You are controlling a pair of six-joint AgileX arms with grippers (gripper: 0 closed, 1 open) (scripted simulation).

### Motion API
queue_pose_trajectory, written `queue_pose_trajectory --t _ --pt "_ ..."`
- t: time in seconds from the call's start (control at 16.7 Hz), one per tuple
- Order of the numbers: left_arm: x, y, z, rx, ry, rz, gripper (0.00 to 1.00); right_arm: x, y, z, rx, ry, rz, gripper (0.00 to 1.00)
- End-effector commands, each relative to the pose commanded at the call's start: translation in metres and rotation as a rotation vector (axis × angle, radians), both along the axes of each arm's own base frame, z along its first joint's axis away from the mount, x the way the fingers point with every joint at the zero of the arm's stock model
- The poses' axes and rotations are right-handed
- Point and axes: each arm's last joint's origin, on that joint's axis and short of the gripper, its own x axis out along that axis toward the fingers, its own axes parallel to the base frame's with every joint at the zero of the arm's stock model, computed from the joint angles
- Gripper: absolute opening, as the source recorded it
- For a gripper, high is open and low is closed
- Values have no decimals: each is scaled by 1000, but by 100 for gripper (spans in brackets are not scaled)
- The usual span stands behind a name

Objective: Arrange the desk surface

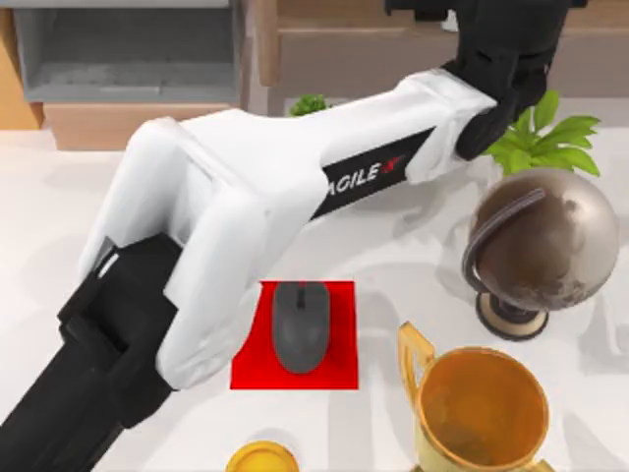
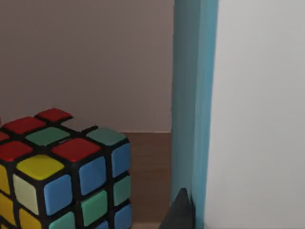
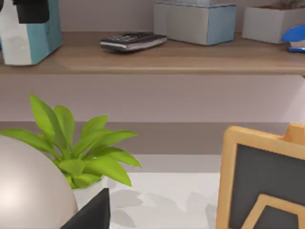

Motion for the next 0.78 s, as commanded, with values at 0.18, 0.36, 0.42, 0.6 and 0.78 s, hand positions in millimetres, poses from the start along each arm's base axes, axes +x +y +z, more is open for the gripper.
queue_pose_trajectory --t 0.18,0.36,0.42,0.6,0.78 --pt "-15 1 5 3 2 2 0 0 0 0 0 0 0 100" --pt "-30 2 10 4 3 4 0 0 0 0 0 0 0 100" --pt "-32 2 11 2 1 4 0 0 0 0 0 0 0 100" --pt "-33 2 12 1 1 4 0 0 0 0 0 0 0 100" --pt "-31 4 11 15 4 3 0 0 0 0 0 0 0 100"
